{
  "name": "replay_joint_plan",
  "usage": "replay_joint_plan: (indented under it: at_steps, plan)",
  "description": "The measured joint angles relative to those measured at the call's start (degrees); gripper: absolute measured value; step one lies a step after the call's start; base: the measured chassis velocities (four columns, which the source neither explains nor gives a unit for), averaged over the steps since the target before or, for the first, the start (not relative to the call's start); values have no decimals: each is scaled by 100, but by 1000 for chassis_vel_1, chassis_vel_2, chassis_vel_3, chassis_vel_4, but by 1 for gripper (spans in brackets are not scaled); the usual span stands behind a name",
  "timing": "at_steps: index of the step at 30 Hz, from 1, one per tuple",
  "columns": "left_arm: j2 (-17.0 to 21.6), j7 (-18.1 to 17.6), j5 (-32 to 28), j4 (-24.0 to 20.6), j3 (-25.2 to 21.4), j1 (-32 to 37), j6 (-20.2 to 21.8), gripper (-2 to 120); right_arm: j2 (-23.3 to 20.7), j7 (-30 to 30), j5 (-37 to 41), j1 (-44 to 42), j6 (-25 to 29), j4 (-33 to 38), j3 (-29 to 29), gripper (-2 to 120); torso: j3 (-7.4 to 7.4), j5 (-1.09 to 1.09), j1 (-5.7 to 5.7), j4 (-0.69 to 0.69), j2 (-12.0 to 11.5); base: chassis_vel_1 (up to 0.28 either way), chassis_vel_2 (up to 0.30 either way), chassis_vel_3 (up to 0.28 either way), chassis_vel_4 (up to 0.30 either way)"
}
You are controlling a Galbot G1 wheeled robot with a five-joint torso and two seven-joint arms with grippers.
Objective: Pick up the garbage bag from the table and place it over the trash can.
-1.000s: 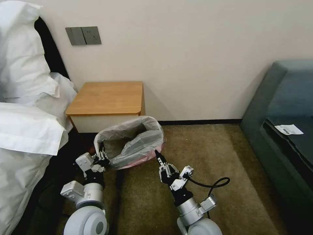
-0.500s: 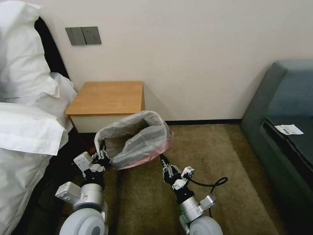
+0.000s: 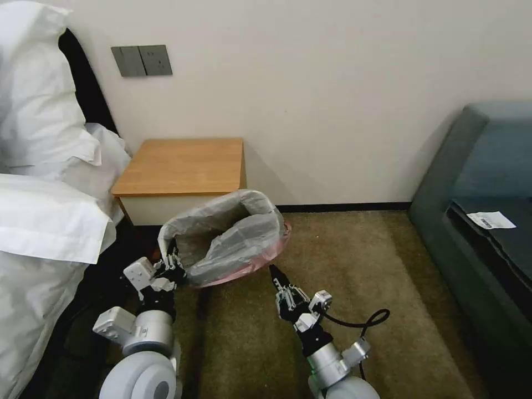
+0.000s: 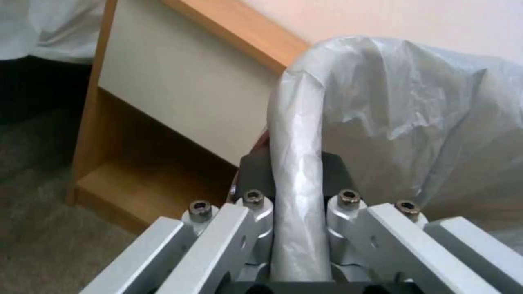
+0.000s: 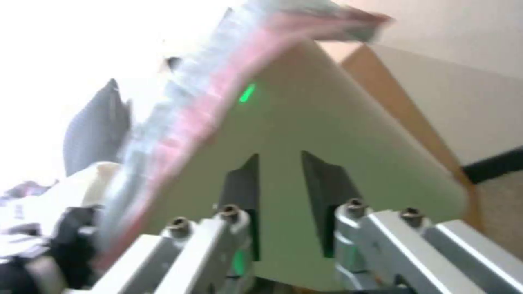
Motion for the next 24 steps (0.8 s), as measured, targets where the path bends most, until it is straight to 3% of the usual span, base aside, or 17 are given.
replay_joint_plan:
  at_steps: [18, 24]
  plan:
    - [16, -39, 9, 156, -16, -66, -25, 8, 29, -321, 58, -93, 28, 142, -80, 90, 0, -3, 0, 0, 0, 0, 0, 0, 0]
    - [-1, -43, 8, 155, 4, -71, -27, 8, 86, -365, 483, -63, -45, 176, -91, 97, 0, 2, 0, 0, 0, 0, 0, 0, 0]
